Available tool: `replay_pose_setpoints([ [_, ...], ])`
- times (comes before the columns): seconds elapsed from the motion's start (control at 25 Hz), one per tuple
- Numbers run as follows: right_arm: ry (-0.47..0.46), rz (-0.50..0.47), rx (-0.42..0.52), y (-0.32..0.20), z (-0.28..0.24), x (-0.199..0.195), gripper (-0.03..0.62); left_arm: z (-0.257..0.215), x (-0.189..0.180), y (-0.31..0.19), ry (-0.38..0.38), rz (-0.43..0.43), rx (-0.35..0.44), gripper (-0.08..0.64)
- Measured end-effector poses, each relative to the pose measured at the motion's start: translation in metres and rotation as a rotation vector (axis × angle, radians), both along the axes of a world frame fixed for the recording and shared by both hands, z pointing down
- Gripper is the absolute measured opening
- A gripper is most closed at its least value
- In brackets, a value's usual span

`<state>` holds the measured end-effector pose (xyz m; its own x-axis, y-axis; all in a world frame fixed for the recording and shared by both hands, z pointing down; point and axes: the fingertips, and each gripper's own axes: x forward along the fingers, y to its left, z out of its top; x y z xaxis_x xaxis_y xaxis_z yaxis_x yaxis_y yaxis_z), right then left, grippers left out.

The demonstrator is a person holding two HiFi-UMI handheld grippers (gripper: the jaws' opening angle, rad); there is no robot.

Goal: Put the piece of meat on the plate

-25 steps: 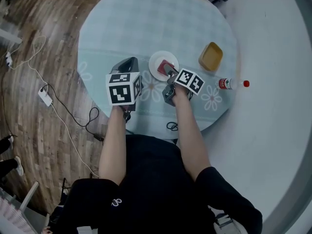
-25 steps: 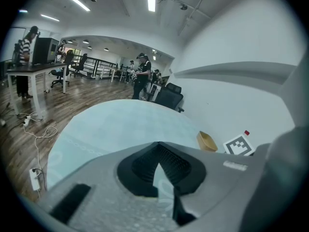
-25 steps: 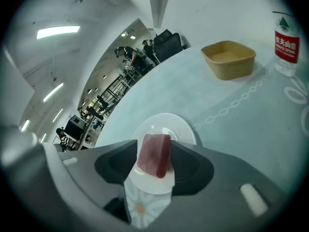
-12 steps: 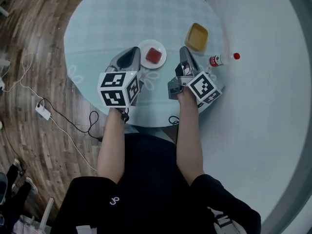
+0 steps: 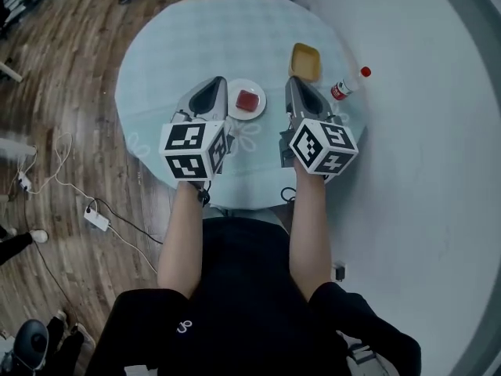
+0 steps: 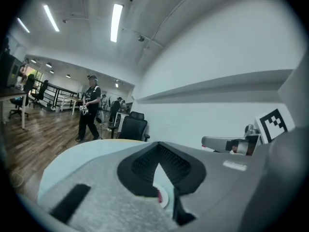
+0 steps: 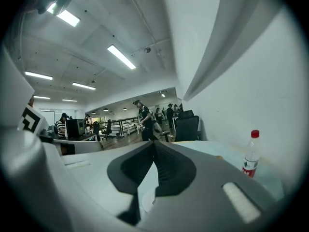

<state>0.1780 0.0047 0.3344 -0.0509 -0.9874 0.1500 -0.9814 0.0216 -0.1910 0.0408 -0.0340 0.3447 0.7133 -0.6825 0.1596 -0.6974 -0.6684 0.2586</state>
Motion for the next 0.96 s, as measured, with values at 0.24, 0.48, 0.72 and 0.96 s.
replay_pose_setpoints([
  [0.24, 0.086, -0.026, 0.003, -0.019, -0.040, 0.000, 0.005, -0.031, 0.021, -0.012, -0.065, 0.003, 0.025, -0.006],
  [0.48, 0.156, -0.074, -0.023, -0.029, -0.079, -0.016, 0.006, -0.067, 0.018, -0.031, -0.026, -0.013, -0.006, -0.006],
  [0.72, 0.174, -0.067, -0.032, -0.009, -0.067, -0.013, 0.006, -0.048, 0.035, -0.017, -0.025, 0.029, -0.023, -0.006],
  [0.96, 0.134, -0.066, -0.006, 0.054, -0.002, -0.027, 0.005, 0.020, 0.030, 0.044, -0.035, 0.058, -0.007, -0.006],
])
